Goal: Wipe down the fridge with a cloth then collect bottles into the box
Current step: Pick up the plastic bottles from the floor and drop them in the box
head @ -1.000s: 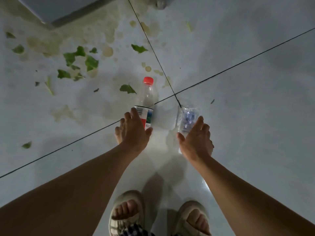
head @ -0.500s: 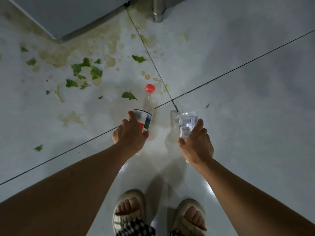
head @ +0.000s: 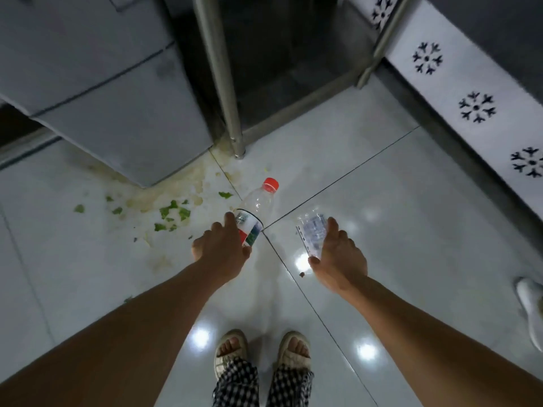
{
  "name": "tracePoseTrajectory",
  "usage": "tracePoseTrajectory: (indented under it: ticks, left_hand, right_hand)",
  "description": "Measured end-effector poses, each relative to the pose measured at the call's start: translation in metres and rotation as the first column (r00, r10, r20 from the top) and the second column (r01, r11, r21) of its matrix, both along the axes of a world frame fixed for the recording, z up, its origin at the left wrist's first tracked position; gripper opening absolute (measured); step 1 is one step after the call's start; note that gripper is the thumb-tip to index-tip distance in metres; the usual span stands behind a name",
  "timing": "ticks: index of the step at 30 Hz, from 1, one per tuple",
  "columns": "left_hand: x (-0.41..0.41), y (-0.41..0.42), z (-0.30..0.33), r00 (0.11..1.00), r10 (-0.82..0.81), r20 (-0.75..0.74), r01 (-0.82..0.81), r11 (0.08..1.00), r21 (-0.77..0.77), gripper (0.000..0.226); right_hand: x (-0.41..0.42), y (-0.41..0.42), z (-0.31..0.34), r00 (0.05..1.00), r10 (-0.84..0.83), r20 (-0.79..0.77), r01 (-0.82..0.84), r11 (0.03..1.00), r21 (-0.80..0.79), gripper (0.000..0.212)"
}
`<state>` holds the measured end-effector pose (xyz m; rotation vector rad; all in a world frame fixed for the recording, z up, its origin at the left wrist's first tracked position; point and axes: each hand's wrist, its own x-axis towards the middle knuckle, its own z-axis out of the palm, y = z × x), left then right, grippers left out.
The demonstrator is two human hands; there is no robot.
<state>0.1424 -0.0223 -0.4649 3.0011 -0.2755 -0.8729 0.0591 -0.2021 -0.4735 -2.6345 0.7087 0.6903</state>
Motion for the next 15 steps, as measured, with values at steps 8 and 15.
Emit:
tracePoseTrajectory:
  ticks: [8, 15]
  left_hand:
    - [-0.025, -0.022, 0.187, 0.983, -0.145, 0.113, 0.149, 0.989, -0.026, 0.064]
    - [-0.045, -0.027, 0.280, 0.932, -0.303, 0.197, 0.320, 0.946, -0.057, 0.066]
  right_hand:
    - [-0.044, -0.039, 0.178, 0.996, 0.030, 0.080, -0.020, 0.992, -0.123, 0.081]
    - [-0.111, -0.042, 0.271, 0.996, 0.020, 0.083, -0.001, 0.973, -0.229, 0.083]
